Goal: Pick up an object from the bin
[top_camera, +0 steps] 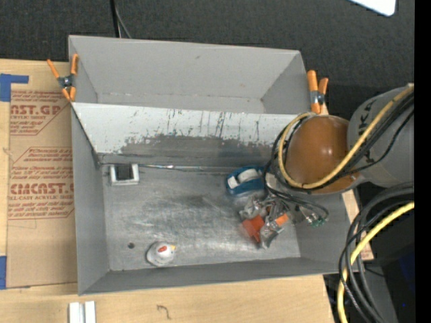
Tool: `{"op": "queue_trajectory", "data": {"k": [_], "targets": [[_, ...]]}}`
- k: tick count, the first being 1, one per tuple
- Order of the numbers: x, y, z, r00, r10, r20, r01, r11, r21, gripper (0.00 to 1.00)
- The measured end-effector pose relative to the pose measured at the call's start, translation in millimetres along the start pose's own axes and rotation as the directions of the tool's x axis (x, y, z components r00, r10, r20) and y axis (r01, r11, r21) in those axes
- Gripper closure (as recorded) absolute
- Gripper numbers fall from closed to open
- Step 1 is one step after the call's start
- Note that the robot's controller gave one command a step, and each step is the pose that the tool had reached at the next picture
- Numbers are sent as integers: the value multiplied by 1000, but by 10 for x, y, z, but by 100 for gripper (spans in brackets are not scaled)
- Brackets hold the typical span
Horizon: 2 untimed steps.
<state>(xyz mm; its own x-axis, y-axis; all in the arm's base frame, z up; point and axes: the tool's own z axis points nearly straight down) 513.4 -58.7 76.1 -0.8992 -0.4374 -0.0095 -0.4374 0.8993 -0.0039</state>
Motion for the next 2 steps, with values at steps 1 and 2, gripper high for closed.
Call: {"op": "queue_trajectory", "data": {"k": [1, 2], "targets": [[-19, 17, -1152, 998, 61, -7, -61, 998, -4, 100], [-19, 17, -1152, 998, 61, -8, -61, 998, -4, 100]]}}
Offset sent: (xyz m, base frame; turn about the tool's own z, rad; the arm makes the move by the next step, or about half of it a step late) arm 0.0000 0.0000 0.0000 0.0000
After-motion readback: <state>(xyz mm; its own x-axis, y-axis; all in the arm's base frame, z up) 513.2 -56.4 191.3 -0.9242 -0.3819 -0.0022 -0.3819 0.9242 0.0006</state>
